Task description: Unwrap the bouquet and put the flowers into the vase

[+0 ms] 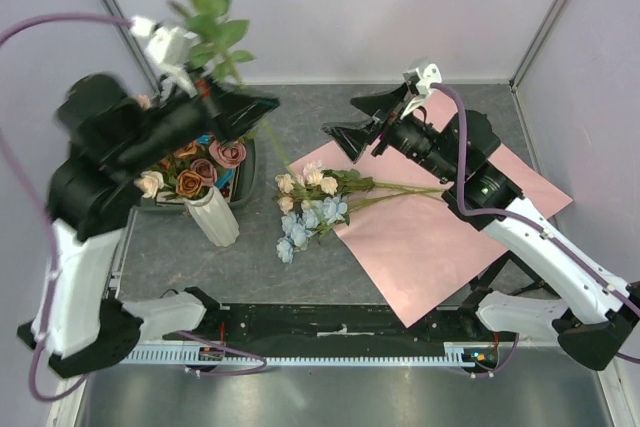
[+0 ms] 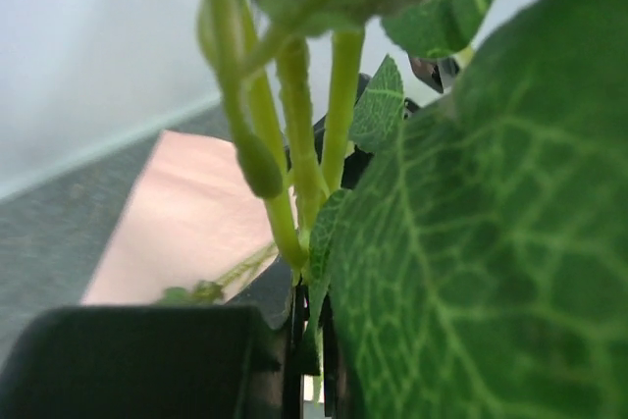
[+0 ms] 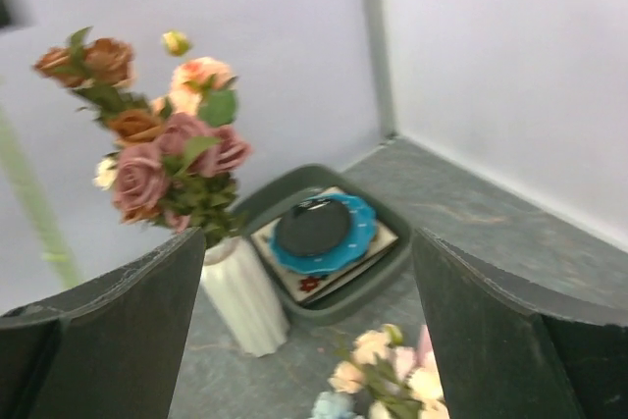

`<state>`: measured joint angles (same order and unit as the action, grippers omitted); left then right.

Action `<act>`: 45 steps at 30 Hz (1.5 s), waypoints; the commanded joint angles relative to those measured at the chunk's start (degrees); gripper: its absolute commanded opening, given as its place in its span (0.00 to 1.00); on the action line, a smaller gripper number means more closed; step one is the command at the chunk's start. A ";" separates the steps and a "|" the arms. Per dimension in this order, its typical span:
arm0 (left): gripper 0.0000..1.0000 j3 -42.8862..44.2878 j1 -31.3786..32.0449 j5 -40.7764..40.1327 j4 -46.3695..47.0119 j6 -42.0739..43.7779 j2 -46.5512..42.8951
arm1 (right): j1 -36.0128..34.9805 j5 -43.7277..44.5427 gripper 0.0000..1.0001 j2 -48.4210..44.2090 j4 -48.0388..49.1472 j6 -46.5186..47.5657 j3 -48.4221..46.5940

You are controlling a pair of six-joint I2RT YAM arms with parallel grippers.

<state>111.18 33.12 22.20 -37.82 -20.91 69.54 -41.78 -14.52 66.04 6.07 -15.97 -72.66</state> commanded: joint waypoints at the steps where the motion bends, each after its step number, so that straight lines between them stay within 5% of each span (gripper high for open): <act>1: 0.02 3.27 -0.08 -10.13 -12.62 13.06 -11.60 | 0.21 14.15 0.94 -3.81 -2.81 3.92 0.68; 8: 0.02 9.86 -0.08 -35.08 -26.68 19.94 -14.43 | 0.73 12.77 0.94 -0.39 -3.69 2.34 0.68; 12: 0.02 -1.03 -0.08 -47.14 -16.89 22.47 -20.82 | 0.73 13.12 0.94 -0.30 -3.69 1.73 1.65; 18: 0.02 -0.53 -0.08 -52.94 -17.63 24.42 -18.48 | 1.00 13.82 0.94 -0.39 -4.92 2.34 1.91; 26: 0.02 -8.96 -0.08 -57.79 -6.14 25.74 -22.43 | 1.17 13.82 0.94 -0.12 -5.18 2.52 2.88; 40: 0.02 -6.41 -0.08 -57.17 -5.94 23.46 -21.81 | 1.61 13.73 0.94 -0.47 -5.19 2.43 3.76; 45: 0.02 -13.33 -0.08 -58.58 -3.40 21.70 -23.83 | 1.53 13.82 0.95 -0.74 -5.10 2.43 4.11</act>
<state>102.37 33.12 -34.54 -44.38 2.66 46.44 -40.34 -1.17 66.39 -0.14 -13.67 -69.06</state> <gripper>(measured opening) 0.074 0.943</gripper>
